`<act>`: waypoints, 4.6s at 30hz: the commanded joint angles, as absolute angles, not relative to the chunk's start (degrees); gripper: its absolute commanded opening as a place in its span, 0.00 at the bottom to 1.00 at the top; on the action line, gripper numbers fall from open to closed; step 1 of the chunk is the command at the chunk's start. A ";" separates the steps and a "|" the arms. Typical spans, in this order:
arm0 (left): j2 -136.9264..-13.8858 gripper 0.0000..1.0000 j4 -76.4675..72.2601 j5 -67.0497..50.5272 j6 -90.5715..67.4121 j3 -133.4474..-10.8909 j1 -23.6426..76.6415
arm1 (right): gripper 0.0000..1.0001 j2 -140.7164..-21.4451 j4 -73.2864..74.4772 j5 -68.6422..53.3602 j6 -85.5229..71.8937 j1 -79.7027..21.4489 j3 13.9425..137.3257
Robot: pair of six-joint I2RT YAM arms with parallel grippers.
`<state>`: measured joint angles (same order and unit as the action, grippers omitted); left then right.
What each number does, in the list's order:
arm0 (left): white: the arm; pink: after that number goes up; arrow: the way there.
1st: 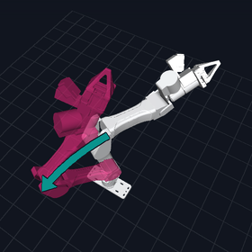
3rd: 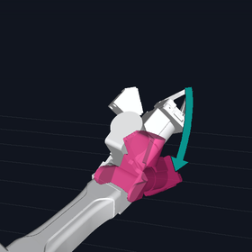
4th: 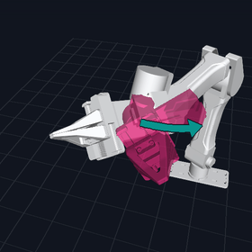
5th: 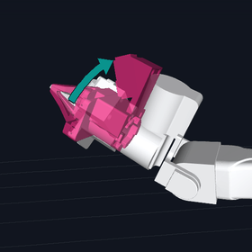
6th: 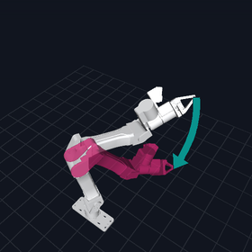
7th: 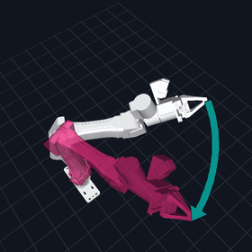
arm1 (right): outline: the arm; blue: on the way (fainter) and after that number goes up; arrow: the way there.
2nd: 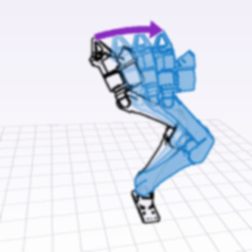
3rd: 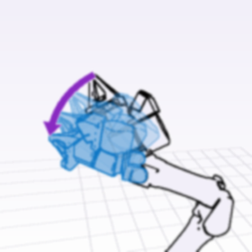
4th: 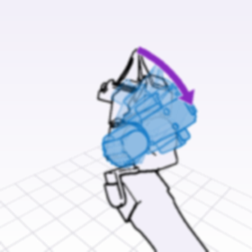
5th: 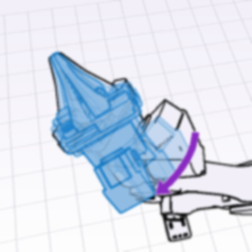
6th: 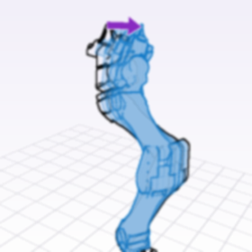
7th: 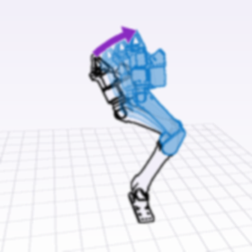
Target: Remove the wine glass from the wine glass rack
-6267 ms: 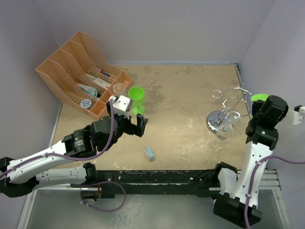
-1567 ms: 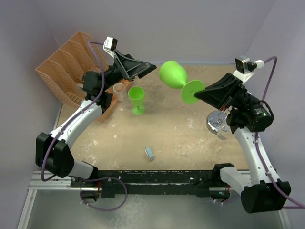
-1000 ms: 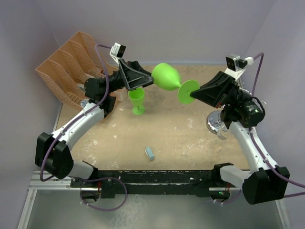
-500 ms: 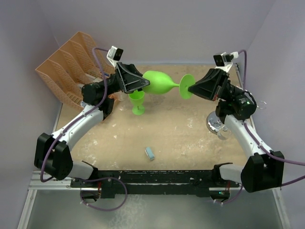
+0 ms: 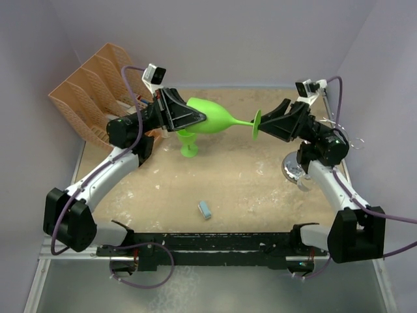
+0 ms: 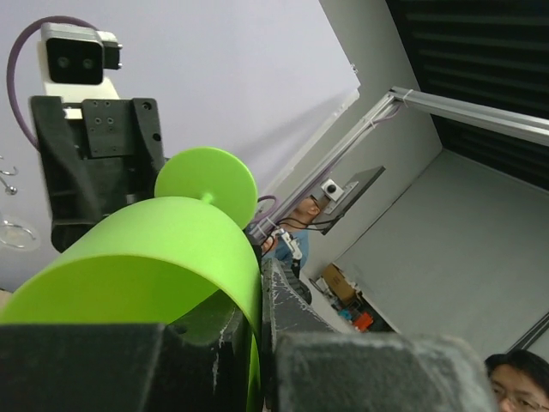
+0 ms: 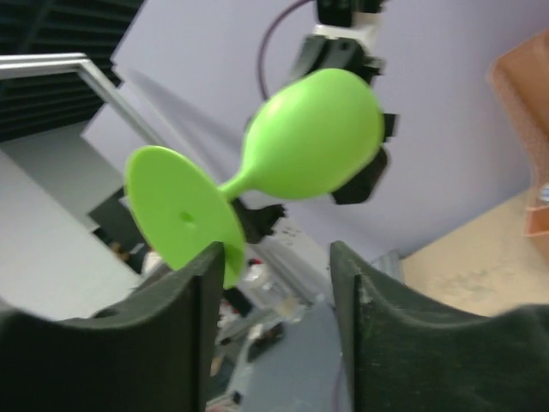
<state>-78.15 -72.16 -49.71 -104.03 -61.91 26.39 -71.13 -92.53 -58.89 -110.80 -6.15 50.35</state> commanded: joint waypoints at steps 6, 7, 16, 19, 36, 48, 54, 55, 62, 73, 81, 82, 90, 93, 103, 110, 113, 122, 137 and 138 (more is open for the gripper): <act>-70.30 0.00 -44.73 -50.49 -81.48 -62.95 26.85 | 0.81 -65.02 -94.35 -66.69 -95.95 5.22 41.83; -69.44 0.00 -35.76 -49.79 -75.82 -63.82 26.85 | 0.83 -64.10 -91.46 -67.53 -93.11 6.30 41.49; -67.76 0.00 22.10 -32.56 -36.72 -78.14 27.06 | 1.00 -59.07 -19.06 -52.85 -35.52 8.26 60.30; -68.06 0.00 30.10 -26.07 -32.37 -80.89 28.15 | 1.00 -60.66 3.00 -31.65 -20.19 7.83 72.14; -87.21 0.00 51.27 9.54 -25.28 -95.35 50.26 | 1.00 -56.69 15.90 -11.82 -12.48 7.82 82.68; -103.69 0.00 56.69 16.48 -23.70 -100.62 50.54 | 1.00 -54.45 18.57 -10.20 -10.94 7.82 82.34; -104.35 0.00 55.15 19.74 -23.66 -95.63 49.92 | 1.00 -54.30 18.10 -10.60 -10.86 7.82 81.39; -104.25 0.00 54.51 19.73 -23.79 -94.42 49.59 | 1.00 -54.31 18.11 -10.75 -10.85 7.82 81.34; -102.81 0.00 50.73 18.50 -24.77 -88.09 47.28 | 1.00 -54.13 17.75 -13.25 -11.13 7.82 80.46; -100.69 0.12 50.10 18.02 -25.07 -86.07 45.96 | 1.00 -53.41 17.21 -15.19 -11.89 7.82 79.03; -96.83 0.30 50.01 18.11 -25.22 -86.54 45.92 | 1.00 -54.48 16.75 -17.39 -12.65 7.82 79.60; -96.40 0.33 50.05 18.11 -25.18 -86.67 45.94 | 1.00 -54.49 16.59 -17.93 -12.93 7.82 79.55; -90.44 0.54 50.78 18.42 -23.34 -87.16 45.96 | 1.00 -53.95 14.57 -23.86 -17.05 7.82 76.49; -88.49 0.64 51.61 18.98 -22.77 -88.42 45.88 | 1.00 -52.70 12.65 -25.74 -18.92 7.75 74.03; -84.81 0.75 54.17 16.59 -23.17 -96.14 45.88 | 1.00 -52.46 11.19 -26.61 -19.01 7.80 72.81; -81.06 0.77 54.00 15.39 -22.62 -99.67 45.88 | 1.00 -51.85 11.38 -26.75 -18.25 7.82 72.23; -79.06 0.77 53.27 15.57 -21.31 -100.71 45.87 | 1.00 -51.76 12.13 -26.27 -17.47 7.82 72.54; -72.35 0.79 45.61 17.02 -19.85 -99.30 45.88 | 1.00 -47.20 13.25 -24.55 -14.53 7.82 71.64; -61.10 0.80 22.57 19.66 -17.83 -85.10 45.87 | 1.00 -39.64 20.42 -13.31 -10.86 7.28 70.77; -60.14 0.80 21.31 19.98 -17.69 -83.15 45.88 | 1.00 -39.92 21.23 -12.55 -11.01 7.21 70.91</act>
